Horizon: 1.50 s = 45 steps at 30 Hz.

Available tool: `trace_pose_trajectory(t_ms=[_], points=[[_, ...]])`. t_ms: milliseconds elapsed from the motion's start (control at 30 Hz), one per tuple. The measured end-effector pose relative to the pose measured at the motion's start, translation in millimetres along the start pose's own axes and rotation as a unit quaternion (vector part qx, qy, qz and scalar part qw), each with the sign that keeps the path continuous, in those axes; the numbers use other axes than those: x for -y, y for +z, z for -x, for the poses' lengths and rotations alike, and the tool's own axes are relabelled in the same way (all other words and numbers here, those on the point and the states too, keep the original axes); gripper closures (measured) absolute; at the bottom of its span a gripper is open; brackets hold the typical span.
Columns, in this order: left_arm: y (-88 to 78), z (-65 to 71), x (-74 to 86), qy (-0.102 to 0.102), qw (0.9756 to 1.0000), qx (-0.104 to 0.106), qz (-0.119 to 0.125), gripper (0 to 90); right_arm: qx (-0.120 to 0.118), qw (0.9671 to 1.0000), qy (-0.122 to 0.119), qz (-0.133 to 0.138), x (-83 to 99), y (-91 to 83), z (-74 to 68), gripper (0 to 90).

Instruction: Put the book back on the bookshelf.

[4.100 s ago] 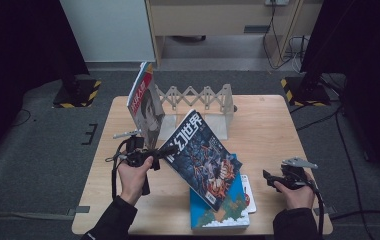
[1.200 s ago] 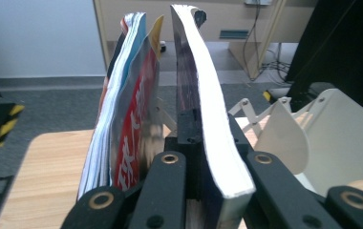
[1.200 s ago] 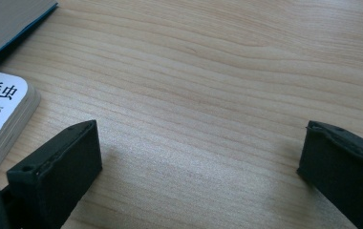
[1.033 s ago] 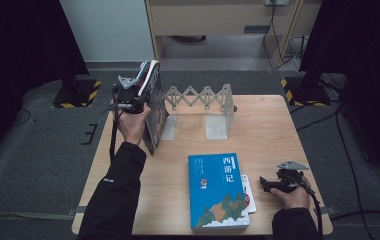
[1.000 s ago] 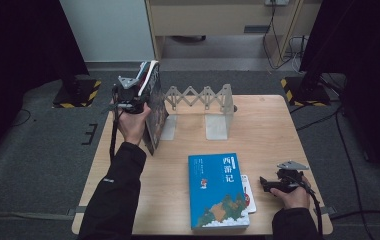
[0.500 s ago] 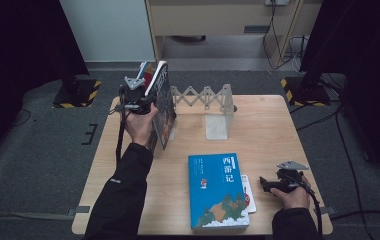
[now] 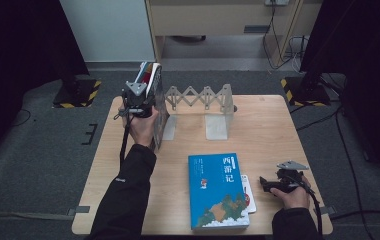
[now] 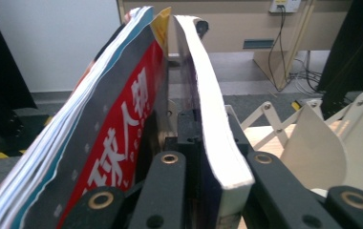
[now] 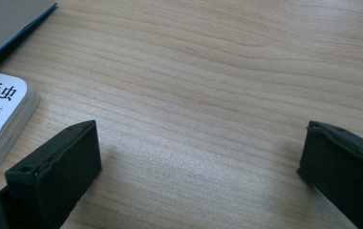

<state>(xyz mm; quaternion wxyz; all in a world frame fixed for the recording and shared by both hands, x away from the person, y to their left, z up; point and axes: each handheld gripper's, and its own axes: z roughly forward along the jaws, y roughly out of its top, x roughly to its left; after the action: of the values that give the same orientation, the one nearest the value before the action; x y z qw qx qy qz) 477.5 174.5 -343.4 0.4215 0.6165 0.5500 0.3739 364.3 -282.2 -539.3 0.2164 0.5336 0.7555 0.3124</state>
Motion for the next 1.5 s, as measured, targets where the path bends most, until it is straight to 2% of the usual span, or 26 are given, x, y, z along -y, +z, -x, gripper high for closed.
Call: trace_pose_trajectory(t_ms=[67,233,433,600,733,833,900,1133,1500], points=[[0.3,-0.1,3.3,0.001,0.9999,-0.002,0.010,81.9,0.000,1.0000,0.000,0.000,0.0,0.0,0.0,0.4],[2.3,-1.0,7.3,-0.004,0.9999,-0.004,0.011,81.8,0.000,1.0000,0.000,0.000,0.0,0.0,0.0,0.3],[1.0,-5.3,8.0,-0.002,0.9999,-0.004,-0.009,81.2,0.000,1.0000,0.000,0.000,0.0,0.0,0.0,0.3],[-2.5,-5.4,10.7,-0.010,0.9999,0.000,-0.010,78.0,0.000,1.0000,0.000,0.000,0.0,0.0,-0.1,0.3],[-7.5,-5.9,11.2,-0.021,0.9996,0.016,-0.003,71.0,0.000,1.0000,0.000,0.000,0.0,0.0,-0.1,0.3],[-13.1,-5.2,11.4,-0.019,0.9996,0.021,0.006,66.1,0.000,1.0000,0.000,0.000,0.0,0.0,-0.1,0.3],[-16.6,-3.9,12.2,-0.010,0.9996,0.023,0.009,62.2,0.000,1.0000,0.000,0.000,0.0,0.0,0.0,0.3],[-31.6,-6.1,14.7,-0.014,0.9987,0.038,0.029,53.8,0.000,1.0000,0.000,0.000,0.0,0.0,-0.1,0.3],[-57.6,-21.6,19.7,-0.026,0.9939,0.085,0.066,43.8,0.000,1.0000,0.000,0.000,0.0,0.0,-0.1,0.3]])
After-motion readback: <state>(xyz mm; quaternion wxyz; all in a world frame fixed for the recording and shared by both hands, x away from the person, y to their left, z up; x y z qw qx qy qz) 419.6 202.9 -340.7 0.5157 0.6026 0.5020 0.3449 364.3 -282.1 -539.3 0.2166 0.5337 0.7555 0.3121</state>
